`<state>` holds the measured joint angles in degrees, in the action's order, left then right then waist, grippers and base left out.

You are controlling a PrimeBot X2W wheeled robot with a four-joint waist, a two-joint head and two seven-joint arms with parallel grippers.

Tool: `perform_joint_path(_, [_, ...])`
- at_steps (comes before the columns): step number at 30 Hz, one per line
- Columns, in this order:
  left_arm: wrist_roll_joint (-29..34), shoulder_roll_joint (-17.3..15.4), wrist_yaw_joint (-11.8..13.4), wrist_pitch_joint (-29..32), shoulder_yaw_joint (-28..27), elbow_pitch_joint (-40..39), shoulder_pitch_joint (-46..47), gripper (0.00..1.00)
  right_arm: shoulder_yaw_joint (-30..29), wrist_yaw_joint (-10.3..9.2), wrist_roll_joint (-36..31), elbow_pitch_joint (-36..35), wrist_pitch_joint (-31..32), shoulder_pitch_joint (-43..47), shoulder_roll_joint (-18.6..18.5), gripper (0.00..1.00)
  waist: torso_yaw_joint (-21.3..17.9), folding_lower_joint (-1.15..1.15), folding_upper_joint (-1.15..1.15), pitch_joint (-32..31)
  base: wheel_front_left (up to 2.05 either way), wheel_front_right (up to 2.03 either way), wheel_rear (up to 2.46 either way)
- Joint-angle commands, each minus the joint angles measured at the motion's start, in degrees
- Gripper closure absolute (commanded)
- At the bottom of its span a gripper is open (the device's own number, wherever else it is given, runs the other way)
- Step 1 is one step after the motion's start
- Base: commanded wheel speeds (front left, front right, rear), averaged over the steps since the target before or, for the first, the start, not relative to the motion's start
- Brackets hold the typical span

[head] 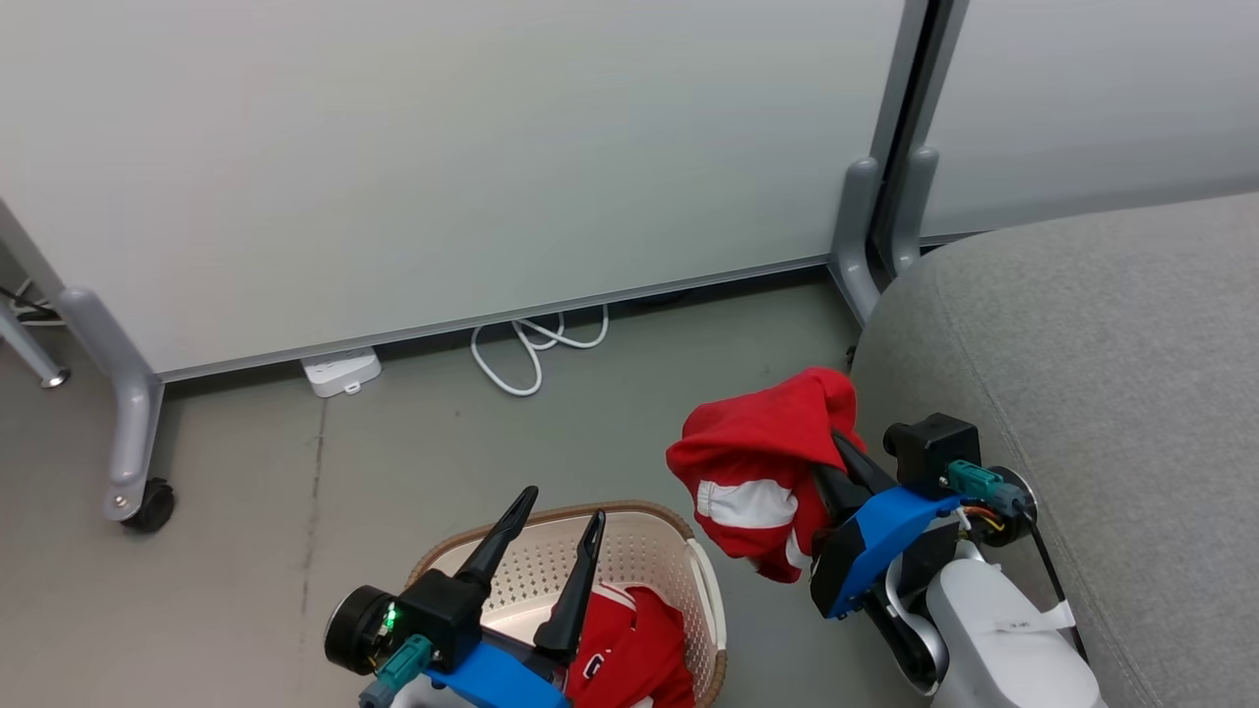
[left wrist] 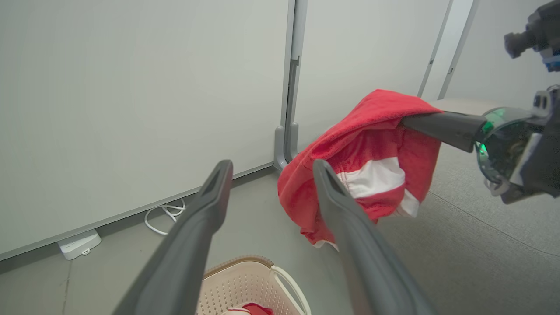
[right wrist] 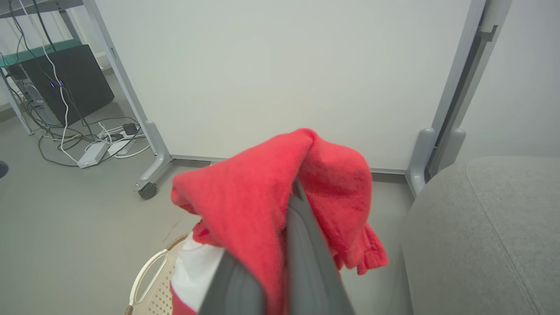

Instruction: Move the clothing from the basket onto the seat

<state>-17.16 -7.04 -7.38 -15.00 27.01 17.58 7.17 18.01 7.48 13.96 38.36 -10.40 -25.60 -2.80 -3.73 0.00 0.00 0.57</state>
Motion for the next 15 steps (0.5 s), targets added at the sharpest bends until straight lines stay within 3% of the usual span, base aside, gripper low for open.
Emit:
perform_joint_path(1, [-0.16,-0.17,-0.12,-0.27,-0.07,-0.25,-0.34,0.00,-0.35,0.03,-0.14,-0.29,0.03,0.36,-0.17,1.00,-0.91,0.00,0.00,0.18,0.00,0.00,0.00])
perform_joint_path(15, [1.59,-0.35,-0.13,-0.27,0.02,-0.40,1.63,0.00,-0.07,0.03,0.07,-1.30,0.53,-0.17,-0.15,1.00,-13.55,0.00,0.00,2.52,0.00,0.00,0.00])
